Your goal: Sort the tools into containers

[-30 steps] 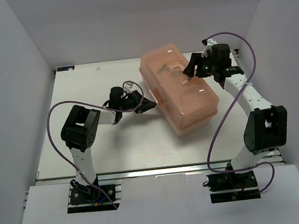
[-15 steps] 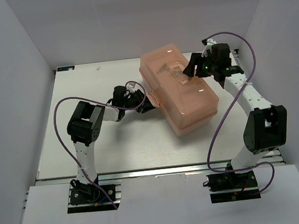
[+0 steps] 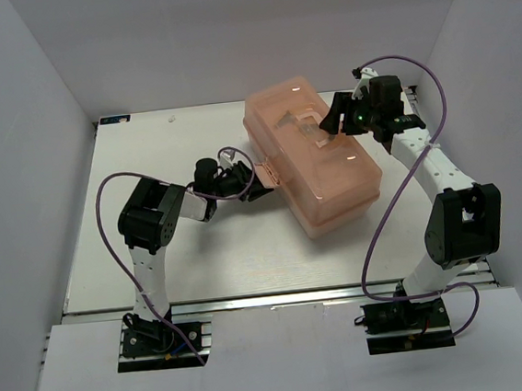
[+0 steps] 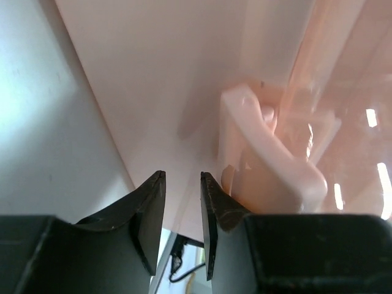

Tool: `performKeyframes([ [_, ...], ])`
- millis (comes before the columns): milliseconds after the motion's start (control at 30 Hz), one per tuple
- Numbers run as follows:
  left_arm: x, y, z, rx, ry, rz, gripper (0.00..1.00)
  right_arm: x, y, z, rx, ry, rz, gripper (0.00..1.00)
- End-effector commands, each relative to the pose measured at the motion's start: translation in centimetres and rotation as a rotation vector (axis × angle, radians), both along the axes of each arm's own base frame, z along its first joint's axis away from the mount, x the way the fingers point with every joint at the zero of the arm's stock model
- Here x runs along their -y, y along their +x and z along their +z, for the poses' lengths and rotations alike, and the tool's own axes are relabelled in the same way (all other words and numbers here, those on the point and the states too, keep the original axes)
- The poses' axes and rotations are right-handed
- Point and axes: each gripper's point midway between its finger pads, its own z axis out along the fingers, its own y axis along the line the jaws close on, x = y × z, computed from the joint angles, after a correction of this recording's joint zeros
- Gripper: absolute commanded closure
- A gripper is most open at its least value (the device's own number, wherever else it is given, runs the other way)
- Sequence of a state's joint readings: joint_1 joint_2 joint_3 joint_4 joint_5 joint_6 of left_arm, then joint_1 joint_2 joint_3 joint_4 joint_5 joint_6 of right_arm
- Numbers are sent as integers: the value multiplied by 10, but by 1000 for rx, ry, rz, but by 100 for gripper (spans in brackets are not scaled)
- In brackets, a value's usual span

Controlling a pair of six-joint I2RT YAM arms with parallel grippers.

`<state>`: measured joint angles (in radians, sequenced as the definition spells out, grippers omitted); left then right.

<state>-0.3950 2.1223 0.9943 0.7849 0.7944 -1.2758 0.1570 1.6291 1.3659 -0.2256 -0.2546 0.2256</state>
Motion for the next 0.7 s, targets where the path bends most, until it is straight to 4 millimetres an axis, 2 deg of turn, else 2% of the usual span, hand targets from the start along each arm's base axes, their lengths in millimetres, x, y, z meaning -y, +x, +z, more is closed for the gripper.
performKeyframes([
  [0, 3, -6, 48, 121, -111, -24, 61, 33, -50, -112, -419, -121, -114, 70],
  [267, 1, -11, 66, 168, -176, -23, 65, 33, -50, -111, -416, -122, -112, 70],
  [533, 0, -15, 66, 158, -215, -22, 65, 33, -49, -110, -415, -120, -111, 70],
  [667, -1, -12, 69, 149, -189, -8, 68, 32, -50, -111, -416, -120, -110, 70],
])
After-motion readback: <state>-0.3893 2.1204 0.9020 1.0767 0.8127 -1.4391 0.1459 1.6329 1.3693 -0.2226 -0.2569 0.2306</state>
